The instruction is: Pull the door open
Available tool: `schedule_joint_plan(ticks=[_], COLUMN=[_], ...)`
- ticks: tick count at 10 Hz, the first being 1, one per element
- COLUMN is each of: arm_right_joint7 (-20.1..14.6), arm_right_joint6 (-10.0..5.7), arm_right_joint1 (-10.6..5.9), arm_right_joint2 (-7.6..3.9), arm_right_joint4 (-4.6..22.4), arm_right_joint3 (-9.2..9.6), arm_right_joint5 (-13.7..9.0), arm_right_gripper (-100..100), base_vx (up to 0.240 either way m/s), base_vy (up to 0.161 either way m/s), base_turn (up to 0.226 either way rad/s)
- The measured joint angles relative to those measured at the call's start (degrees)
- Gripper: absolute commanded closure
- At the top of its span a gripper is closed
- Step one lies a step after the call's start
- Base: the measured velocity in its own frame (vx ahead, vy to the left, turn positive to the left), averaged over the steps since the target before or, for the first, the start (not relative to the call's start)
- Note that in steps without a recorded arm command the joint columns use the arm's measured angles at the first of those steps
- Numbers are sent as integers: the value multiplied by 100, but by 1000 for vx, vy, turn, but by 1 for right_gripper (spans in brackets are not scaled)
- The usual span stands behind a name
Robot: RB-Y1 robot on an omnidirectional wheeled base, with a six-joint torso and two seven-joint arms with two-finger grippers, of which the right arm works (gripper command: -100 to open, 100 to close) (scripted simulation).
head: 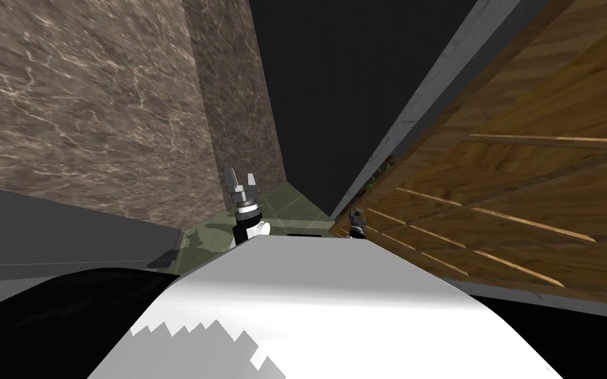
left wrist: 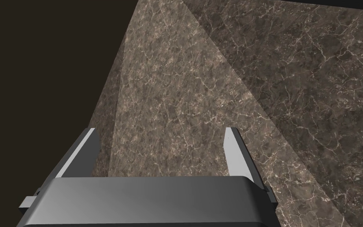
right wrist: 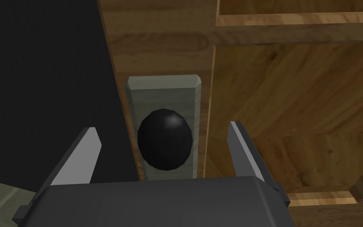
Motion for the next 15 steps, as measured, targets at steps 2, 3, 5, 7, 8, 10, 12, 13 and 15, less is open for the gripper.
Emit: schedule_joint_plan(ticks=[2,3,5,7,8,10,12,13,15], arm_right_joint7=[-98,-87,-74,-73,-75,-164,-212,-265,-448], arm_right_joint6=[-79,-69,-53,-47,-48,-76,-34,-44,-89], arm_right_joint1=[-78,-69,-63,-62,-61,-74,-12,5,-13], arm_right_joint2=[-26,-27,-28,-26,-25,-82,-100,-119,-180], arm_right_joint4=[190,175,173,173,173,158,44,27,107], arm_right_joint3=[23,18,15,19,19,131,255,345,538], arm_right_joint5=[15,11,10,12,12,76,138,188,288], arm_right_gripper=[100,100,100,100,100,100,100,100,100], base_vx=[17,-16,-10,0,-120,-210,-246,-246,-205], base_vy=[-5,0,1,0,-12,-1,14,13,-9], base_turn=[1,-14,9,0,60,65,56,70,54])
